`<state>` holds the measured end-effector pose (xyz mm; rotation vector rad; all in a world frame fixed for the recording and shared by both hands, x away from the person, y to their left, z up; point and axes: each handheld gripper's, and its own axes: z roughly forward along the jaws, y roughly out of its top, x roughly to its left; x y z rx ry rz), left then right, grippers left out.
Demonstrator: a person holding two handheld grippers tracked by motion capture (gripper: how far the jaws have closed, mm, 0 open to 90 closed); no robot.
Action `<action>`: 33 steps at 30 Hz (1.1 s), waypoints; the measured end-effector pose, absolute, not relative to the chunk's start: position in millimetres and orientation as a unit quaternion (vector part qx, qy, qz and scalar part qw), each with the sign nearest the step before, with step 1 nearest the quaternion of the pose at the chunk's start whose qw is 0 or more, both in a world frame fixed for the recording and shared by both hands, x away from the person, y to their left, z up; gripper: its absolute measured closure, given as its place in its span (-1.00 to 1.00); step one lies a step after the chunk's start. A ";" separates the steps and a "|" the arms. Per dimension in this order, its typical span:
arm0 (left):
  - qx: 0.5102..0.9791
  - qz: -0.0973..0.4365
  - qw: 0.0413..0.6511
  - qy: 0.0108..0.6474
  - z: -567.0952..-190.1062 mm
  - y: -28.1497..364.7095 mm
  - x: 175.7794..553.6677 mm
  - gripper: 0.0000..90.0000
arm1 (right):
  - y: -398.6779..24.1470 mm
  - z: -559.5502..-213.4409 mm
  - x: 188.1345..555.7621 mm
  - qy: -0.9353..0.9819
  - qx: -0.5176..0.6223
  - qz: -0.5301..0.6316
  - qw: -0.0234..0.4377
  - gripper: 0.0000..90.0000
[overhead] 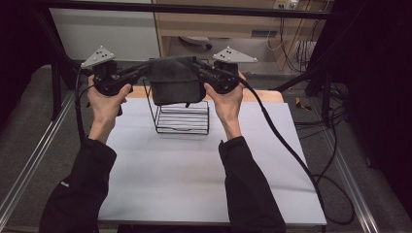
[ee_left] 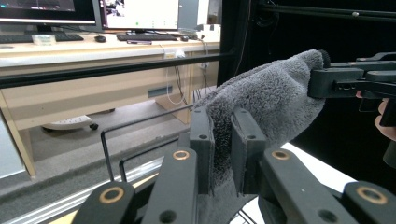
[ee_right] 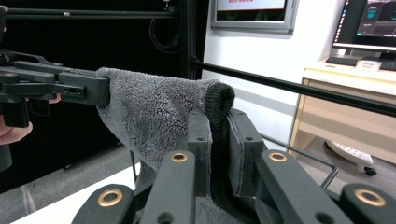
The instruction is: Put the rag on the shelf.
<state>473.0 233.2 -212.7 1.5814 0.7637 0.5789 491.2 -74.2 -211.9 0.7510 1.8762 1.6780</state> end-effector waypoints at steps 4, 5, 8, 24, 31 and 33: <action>0.690 0.245 0.598 0.327 -217.6 233.1 469.0 0.78 | -76.0 -213.5 487.5 0.699 0.276 0.614 0.243 0.80; 0.694 0.243 0.594 0.326 -218.8 233.3 468.3 0.78 | -76.4 -214.0 486.9 0.702 0.275 0.612 0.237 0.80; 0.705 0.235 0.582 0.330 -221.6 233.8 465.2 0.76 | -77.9 -216.0 484.9 0.713 0.274 0.605 0.225 0.80; 0.707 0.223 0.568 0.357 -192.8 239.8 461.5 0.65 | -81.0 -230.0 479.9 0.741 0.247 0.587 0.213 0.78; 0.723 0.215 0.542 0.371 -185.3 231.3 475.5 0.92 | -80.3 -233.0 478.1 0.752 0.233 0.577 0.216 0.76; 0.724 0.218 0.536 0.376 -185.0 230.8 479.4 0.95 | -79.1 -234.4 477.6 0.757 0.230 0.571 0.219 0.76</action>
